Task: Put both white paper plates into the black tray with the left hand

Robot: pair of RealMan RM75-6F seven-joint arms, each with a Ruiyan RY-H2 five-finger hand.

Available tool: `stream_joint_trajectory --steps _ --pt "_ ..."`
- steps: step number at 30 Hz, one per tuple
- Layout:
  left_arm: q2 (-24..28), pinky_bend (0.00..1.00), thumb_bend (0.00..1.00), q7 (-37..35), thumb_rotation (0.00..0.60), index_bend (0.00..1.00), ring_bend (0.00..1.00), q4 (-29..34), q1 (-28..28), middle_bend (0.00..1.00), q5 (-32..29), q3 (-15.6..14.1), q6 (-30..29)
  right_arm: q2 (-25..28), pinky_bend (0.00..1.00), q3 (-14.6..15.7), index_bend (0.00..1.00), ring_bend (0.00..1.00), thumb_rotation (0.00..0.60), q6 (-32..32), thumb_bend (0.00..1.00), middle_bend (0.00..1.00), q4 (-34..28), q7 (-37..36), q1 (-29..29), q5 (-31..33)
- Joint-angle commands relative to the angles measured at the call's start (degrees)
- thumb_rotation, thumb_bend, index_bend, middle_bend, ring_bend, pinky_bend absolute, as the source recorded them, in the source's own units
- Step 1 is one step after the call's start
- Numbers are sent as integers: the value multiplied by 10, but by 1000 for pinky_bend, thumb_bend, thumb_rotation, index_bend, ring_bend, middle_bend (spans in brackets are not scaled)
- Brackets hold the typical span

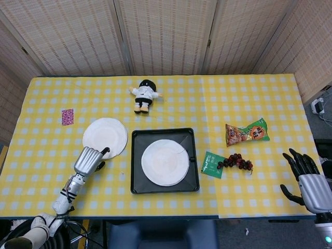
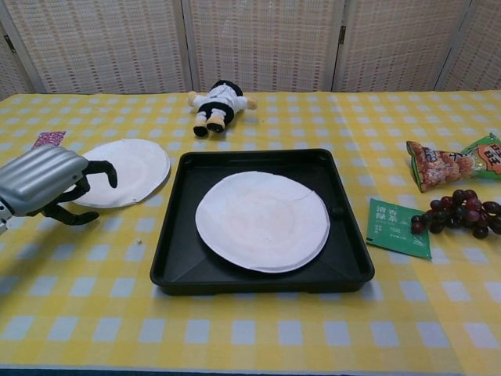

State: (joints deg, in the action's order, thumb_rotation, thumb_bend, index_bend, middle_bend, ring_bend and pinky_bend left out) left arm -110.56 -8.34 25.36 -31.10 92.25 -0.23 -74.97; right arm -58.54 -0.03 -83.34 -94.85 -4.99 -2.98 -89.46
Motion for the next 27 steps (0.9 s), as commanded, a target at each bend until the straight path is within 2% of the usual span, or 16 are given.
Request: stream_joint_trajectory --steps 1,15,27 --pt "-13 1000 310 -11 600 444 1000 -26 -1 1000 -3 -2 8 -1 0 -2 0 0 600 1 365 0 0 2 0 4" --pt "-50 1000 336 -39 600 469 1000 -106 -8 1000 -16 2 28 4 0 1 0 0 600 21 365 0 -2 -8 -8 9" --pt "-69 1000 359 -52 600 528 1000 -137 -12 1000 -26 8 31 2 0 -1 0 0 600 27 365 0 0 -4 -11 17"
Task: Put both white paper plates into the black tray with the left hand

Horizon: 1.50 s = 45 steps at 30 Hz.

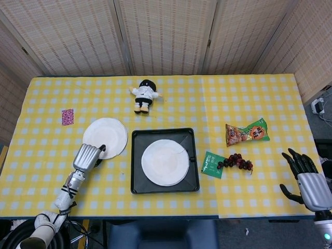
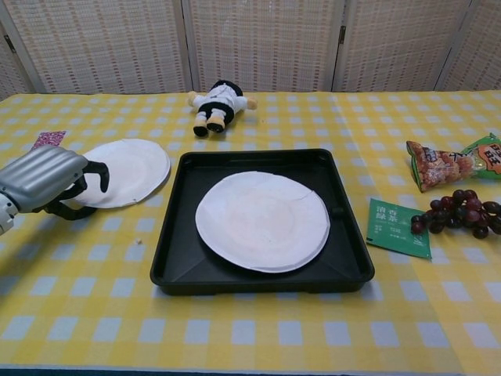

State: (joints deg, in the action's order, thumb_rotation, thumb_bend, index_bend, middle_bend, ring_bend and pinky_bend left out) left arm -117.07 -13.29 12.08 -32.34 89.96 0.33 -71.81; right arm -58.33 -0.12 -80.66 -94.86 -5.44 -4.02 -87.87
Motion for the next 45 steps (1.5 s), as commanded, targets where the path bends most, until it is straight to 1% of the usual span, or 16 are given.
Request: stream_joint_trajectory --steps 1,5,10,13,25,33,40,45 --pt "-5 1000 363 -3 600 539 1000 -6 0 1000 -4 3 0 0 0 0 0 0 600 1 365 0 0 1 0 1" --pt "-12 1000 383 -9 600 590 1000 -13 -2 1000 -7 4 4 -1 0 -1 0 0 600 0 364 0 -1 3 0 3" --pt "-18 1000 423 -15 600 612 1000 -21 -3 1000 -8 2 14 -1 0 -2 0 0 600 3 365 0 0 4 -1 6" --pt "-20 1000 462 -18 600 621 1000 -24 -4 1000 -6 0 12 -1 0 -2 0 0 600 5 365 0 1 5 -2 9" --pt "-17 1000 524 -30 600 625 1000 -25 0 1000 1 -9 -19 -1 0 -1 0 0 600 9 365 0 0 5 -4 8" --pt "-7 1000 535 -31 600 625 1000 -17 6 1000 1 -7 -65 0 0 0 0 0 600 7 365 0 -2 3 -4 3" --pt "12 1000 543 -27 600 626 1000 2 20 1000 -5 3 -130 2 0 4 0 0 600 -1 365 0 -5 1 0 -7" --pt "26 1000 543 -24 600 626 1000 30 24 1000 -8 12 -177 2 0 9 0 0 600 -4 365 0 -8 1 0 -17"
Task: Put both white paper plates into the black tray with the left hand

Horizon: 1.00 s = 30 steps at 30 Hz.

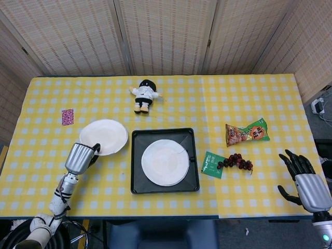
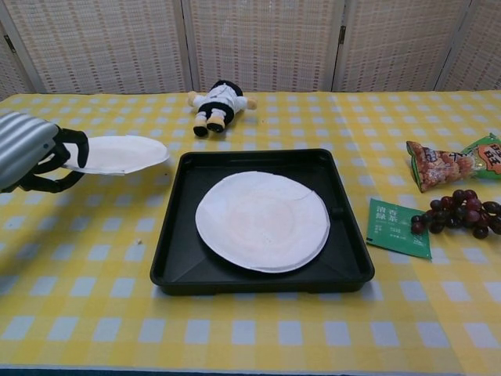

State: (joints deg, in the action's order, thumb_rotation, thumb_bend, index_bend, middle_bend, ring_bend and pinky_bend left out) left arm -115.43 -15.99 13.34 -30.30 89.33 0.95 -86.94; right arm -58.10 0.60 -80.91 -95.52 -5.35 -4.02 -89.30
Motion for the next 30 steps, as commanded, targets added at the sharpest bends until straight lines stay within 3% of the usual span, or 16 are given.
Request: stream_joint_trajectory --steps 1,7,14,23,30 --pt "13 1000 543 5 600 626 1000 24 4 1000 -2 7 -36 0 0 2 0 0 600 -2 365 0 -1 1 1 -5" --pt "36 1000 544 29 600 626 1000 93 13 1000 21 -1 -116 0 0 7 0 0 600 -11 365 0 -6 3 4 -18" --pt "65 1000 546 105 600 626 1000 216 10 1000 67 -25 -158 1 0 13 0 0 600 -23 365 0 -9 0 8 -36" --pt "89 1000 545 233 600 626 1000 374 -31 1000 115 -30 -116 8 0 27 0 0 600 -20 364 0 -12 -15 5 -61" --pt "80 1000 545 294 600 626 1000 432 -58 1000 133 -19 -71 13 0 30 0 0 600 -23 365 0 -12 -27 5 -66"
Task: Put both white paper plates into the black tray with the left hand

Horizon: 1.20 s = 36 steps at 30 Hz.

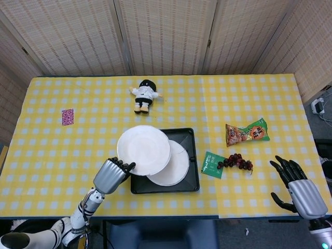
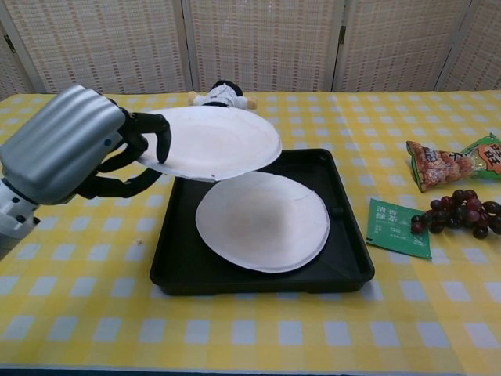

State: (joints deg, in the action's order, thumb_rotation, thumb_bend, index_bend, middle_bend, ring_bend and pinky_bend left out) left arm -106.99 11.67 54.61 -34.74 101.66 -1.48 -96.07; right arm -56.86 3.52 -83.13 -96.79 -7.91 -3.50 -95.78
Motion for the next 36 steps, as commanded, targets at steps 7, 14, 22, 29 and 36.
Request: stream_joint_trajectory --steps 7,14,22,29,36 --pt "-26 1000 545 37 600 626 1000 35 -33 1000 13 16 62 4 0 3 0 0 600 -20 365 0 -1 -3 7 -12" --pt "-67 1000 546 31 600 626 1000 5 -54 1000 5 32 103 8 0 0 0 0 600 -21 365 0 1 -13 7 -4" --pt "-115 1000 545 3 600 626 1000 -68 -68 1000 -7 42 128 16 0 -2 0 0 600 -36 364 0 6 -27 15 0" --pt "-142 1000 545 -23 600 626 1000 -124 -69 1000 -12 37 134 20 0 -3 0 0 600 -43 365 0 9 -33 20 5" --pt "-158 1000 545 -40 600 626 1000 -158 -61 1000 -15 27 135 21 0 -5 0 0 600 -49 365 0 10 -34 24 6"
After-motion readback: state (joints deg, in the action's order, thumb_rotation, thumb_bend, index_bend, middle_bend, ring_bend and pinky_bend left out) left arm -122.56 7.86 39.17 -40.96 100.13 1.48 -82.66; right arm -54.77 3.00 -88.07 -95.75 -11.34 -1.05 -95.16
